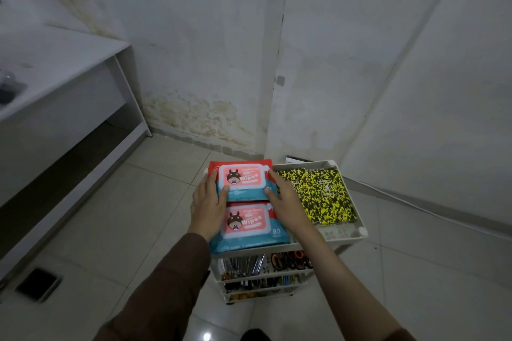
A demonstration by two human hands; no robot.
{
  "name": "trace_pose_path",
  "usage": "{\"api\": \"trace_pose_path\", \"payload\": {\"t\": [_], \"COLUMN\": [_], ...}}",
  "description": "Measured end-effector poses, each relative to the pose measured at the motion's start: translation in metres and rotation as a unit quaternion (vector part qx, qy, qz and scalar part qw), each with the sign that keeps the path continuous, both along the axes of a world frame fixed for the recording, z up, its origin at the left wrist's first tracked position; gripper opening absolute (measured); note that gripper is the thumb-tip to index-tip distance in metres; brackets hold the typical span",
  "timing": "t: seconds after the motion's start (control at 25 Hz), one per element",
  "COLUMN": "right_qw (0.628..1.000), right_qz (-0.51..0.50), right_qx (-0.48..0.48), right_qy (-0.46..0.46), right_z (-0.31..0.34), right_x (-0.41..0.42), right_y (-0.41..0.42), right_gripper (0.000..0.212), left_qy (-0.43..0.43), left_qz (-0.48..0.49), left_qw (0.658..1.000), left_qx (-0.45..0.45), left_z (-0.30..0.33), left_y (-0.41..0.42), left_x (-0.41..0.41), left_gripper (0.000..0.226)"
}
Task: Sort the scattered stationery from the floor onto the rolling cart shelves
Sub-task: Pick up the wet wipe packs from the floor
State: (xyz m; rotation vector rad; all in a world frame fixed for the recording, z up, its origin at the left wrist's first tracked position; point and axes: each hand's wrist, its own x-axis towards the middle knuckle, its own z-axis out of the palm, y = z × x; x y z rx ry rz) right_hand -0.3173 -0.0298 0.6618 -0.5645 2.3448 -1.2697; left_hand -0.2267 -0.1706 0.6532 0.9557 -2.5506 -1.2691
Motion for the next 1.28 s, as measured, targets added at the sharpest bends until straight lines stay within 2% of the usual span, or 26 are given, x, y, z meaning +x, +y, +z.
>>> {"api": "trace_pose_path", "payload": {"t": [0.16,0.28,0.48,0.64,0.84,1.28], "right_qw": [0.999,0.995,0.988,0.983,0.977,0.961], "right_qz": [-0.032,-0.061,-0.084,-0.088,-0.117,-0.240], "right_qx": [0.019,0.038,-0.036,-0.095,-0.147,-0.123], "right_qy": [0.018,0.074,0.125,0.131,0.104,0.068], "right_z": [0.005,0.010,0.024,0.035,0.041,0.011], "right_x": [-0.002,-0.008,-0.015,-0.019,-0.021,0.013], "right_y": [0.000,0.009,0.040,0.085,0.185,0.435], "right_gripper": [0.043,0.030,0.017,0.017,0.017,0.017], "left_qy": [-0.009,0.049,0.130,0.199,0.209,0.142], "left_qz": [0.034,0.053,-0.038,-0.115,-0.170,-0.245], "left_qw": [0.999,0.996,0.989,0.973,0.962,0.952], "left_qx": [-0.027,-0.056,-0.061,-0.013,0.046,0.118], "left_z": [0.016,0.038,0.070,0.079,0.072,0.025], "left_y": [-0.004,0.005,0.039,0.094,0.189,0.418], "left_x": [-0.002,-0.009,-0.027,-0.044,-0.056,-0.049], "left_gripper": [0.053,0.041,0.027,0.025,0.021,0.024]}}
